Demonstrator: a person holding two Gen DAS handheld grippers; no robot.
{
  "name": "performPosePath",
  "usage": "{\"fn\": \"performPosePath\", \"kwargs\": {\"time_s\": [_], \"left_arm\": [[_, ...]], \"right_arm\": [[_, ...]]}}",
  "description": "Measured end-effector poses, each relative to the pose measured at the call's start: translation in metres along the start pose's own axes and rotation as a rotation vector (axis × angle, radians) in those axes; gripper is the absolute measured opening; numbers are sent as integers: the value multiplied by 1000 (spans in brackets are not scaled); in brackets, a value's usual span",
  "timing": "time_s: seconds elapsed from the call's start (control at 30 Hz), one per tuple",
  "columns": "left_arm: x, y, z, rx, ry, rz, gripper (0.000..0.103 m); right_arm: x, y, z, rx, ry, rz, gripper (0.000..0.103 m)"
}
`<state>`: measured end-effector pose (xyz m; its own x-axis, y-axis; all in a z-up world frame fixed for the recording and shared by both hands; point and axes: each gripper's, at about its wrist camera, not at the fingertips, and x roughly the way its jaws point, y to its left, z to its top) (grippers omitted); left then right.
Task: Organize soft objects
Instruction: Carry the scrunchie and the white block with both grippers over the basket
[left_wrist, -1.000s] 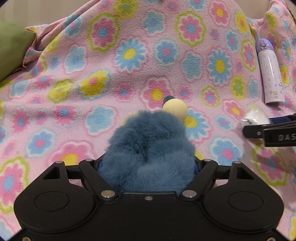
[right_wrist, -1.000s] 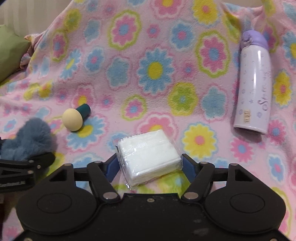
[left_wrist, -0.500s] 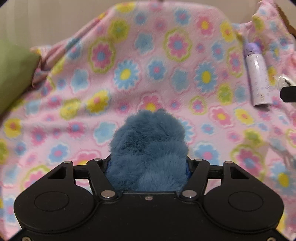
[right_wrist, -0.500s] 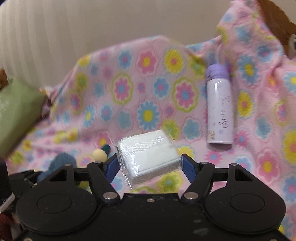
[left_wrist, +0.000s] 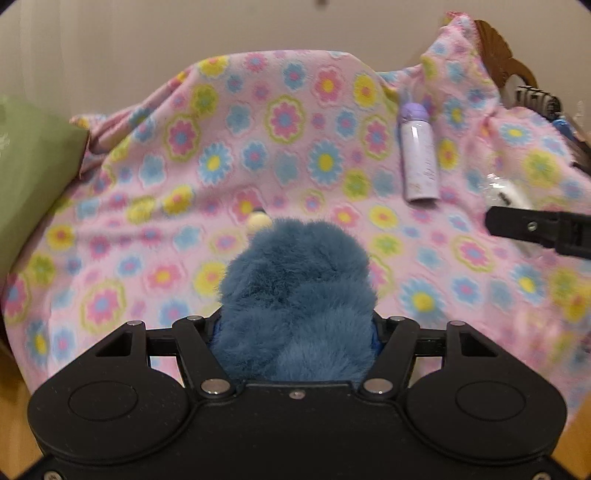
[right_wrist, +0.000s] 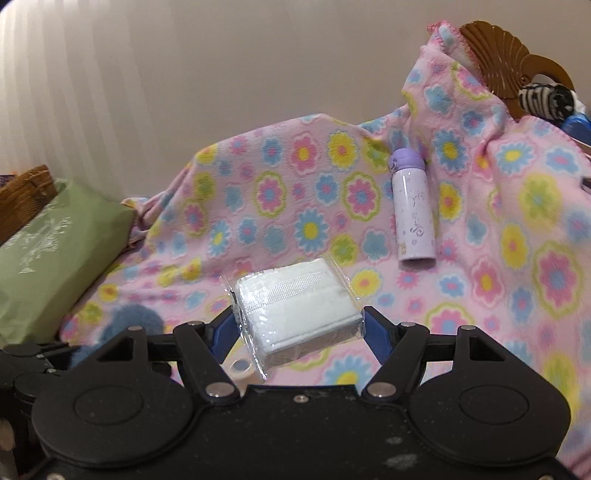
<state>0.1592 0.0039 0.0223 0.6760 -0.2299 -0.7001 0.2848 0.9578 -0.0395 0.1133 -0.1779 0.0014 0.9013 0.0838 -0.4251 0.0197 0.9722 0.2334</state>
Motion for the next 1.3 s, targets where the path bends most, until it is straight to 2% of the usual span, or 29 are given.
{"fn": "performPosePath", "kwargs": {"time_s": [0.27, 0.5, 0.7, 0.87, 1.1, 1.3], "left_arm": [[-46, -15, -38, -53, 33, -19, 61], [-69, -22, -65, -99, 59, -28, 62], [-83, -35, -80, -93, 64, -42, 62], [-77, -38, -88, -102, 93, -22, 62], [-71, -34, -99, -147, 137, -28, 64], [-68, -26, -102, -198, 140, -10, 64]], "right_arm": [[-52, 15, -37, 49, 39, 37, 70], [-89, 24, -66, 61, 64, 10, 71], [-114, 27, -88, 57, 66, -9, 71], [-118, 23, -91, 87, 71, -33, 71], [-108, 19, -99, 117, 157, -31, 71], [-101, 17, -102, 140, 197, -34, 71]]}}
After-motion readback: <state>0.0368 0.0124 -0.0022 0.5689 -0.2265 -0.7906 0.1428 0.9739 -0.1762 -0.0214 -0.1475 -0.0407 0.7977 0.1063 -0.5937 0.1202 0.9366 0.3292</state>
